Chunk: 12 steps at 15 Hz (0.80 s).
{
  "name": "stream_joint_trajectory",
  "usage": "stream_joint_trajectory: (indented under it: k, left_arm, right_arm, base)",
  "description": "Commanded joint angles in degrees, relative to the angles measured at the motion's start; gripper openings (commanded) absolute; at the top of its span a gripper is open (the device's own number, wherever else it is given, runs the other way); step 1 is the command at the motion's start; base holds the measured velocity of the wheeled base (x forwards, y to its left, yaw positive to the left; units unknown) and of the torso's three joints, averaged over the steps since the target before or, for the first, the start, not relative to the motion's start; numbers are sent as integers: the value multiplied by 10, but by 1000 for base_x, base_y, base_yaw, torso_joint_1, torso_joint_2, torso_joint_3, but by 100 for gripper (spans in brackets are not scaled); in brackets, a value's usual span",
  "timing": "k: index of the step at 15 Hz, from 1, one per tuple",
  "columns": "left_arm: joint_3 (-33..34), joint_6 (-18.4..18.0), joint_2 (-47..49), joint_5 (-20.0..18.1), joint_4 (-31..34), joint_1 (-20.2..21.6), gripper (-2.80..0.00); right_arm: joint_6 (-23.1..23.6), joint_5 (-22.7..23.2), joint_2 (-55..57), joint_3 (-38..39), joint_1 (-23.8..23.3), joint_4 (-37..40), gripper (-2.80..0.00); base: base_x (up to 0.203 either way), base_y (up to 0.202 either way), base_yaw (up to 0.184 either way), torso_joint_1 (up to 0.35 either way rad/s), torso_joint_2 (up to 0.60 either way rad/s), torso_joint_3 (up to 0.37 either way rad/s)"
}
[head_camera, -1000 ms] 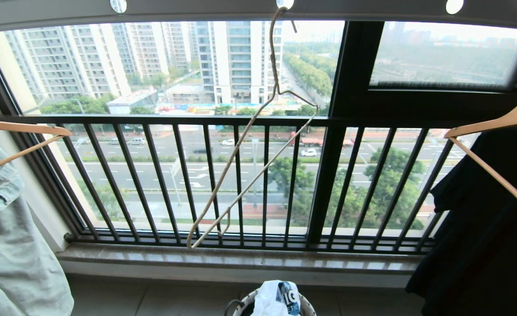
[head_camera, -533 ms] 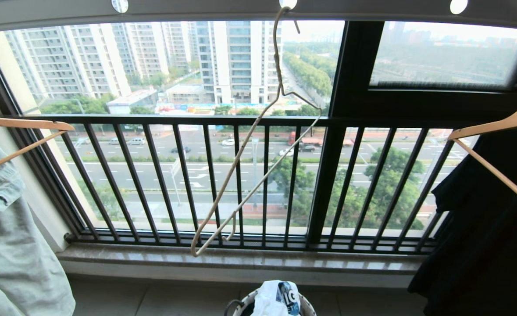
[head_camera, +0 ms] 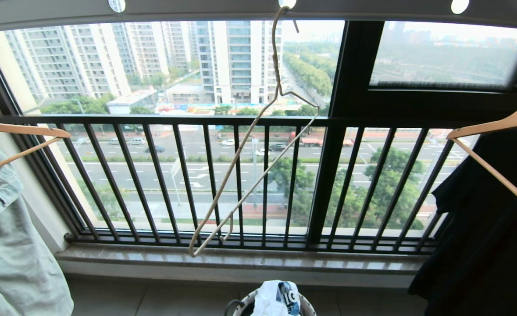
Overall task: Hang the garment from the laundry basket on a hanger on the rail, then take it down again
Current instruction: Pick up the clothes rack on the clothesline
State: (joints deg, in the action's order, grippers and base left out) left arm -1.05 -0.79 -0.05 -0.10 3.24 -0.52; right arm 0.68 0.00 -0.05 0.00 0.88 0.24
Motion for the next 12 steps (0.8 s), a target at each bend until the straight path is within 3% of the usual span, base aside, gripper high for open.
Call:
stream_joint_trajectory:
  k: [1, 9, 12]
  left_arm:
    - [0, -2, 0, 0, 0, 0, -280]
    - [-9, -4, 0, 0, -2, 0, -280]
    - [-73, -3, 25, -40, 3, 0, -280]
  right_arm:
    - [0, 0, 1, 0, 0, 0, -280]
    - [0, 0, 0, 0, 0, 0, -280]
    - [0, 0, 0, 0, 0, 0, -280]
  base:
    - [0, 0, 0, 0, 0, 0]
    - [0, 0, 0, 0, 0, 0]
    - [0, 0, 0, 0, 0, 0]
